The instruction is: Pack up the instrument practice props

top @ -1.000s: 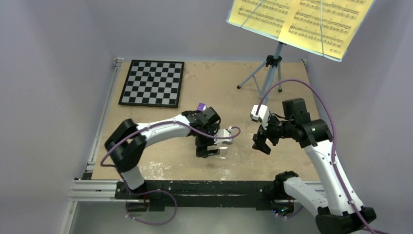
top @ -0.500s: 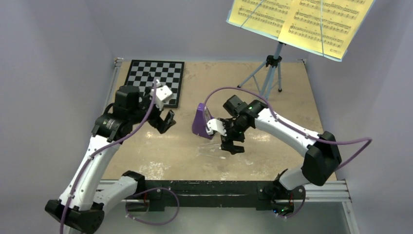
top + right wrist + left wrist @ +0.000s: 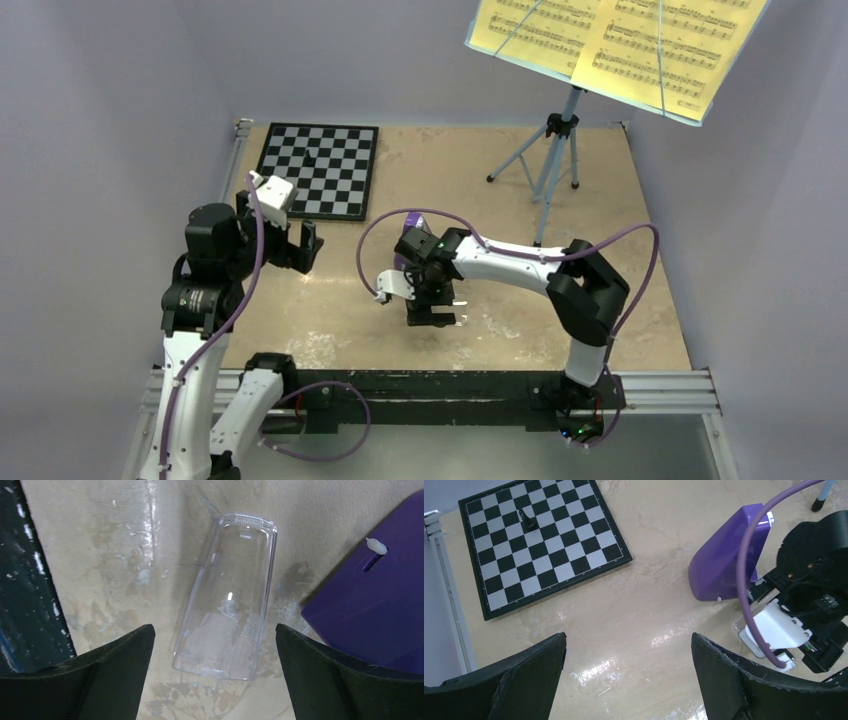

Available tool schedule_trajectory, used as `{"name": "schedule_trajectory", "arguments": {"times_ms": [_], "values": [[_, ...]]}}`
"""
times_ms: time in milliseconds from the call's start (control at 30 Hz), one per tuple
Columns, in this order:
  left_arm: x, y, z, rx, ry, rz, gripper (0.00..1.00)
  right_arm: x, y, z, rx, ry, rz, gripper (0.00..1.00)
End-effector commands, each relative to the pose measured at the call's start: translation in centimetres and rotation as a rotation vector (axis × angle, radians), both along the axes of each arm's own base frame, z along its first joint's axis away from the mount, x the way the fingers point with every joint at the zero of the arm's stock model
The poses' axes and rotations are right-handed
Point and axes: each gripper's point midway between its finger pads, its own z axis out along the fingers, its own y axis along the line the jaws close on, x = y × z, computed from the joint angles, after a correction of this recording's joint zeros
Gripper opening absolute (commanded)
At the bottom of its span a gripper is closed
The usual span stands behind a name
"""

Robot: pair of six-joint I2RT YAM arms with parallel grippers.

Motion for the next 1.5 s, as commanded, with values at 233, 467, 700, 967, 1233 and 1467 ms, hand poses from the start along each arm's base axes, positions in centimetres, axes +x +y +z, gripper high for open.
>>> {"name": "schedule_trajectory", "arguments": {"times_ms": [233,467,700,967,1233,1467], "values": [[0.1,0.5,1.3,-0.008,-0.033,0.036,1.00,1.6,1.5,-2.1,-0.072,-0.064,-0.001,0.87],[0.1,0.4,1.7,0.000,-0.040,0.025,1.00,0.7,1.1,-4.3,-0.132,-0.063,0.035,0.80],[-0.1,0.4,1.5,-0.004,-0.042,0.024,1.00,0.5,0.6,-4.9,-0.172,-0.093,0.040,0.64],[0.6,-0.4,0.8,-0.034,-0.028,-0.005,1.00,0.4,1.4,0.8,-0.039,-0.124,0.022,0.36],[2.1,-1.5,1.2,-0.033,-0.047,-0.089,1.00,-1.1,-0.4,15.1,0.404,-0.017,-0.122,0.00],[1.8,-5.3,1.9,-0.072,-0.066,-0.350,0.98,5.4,-3.6,24.8,0.847,-0.072,-0.380,0.00]]}}
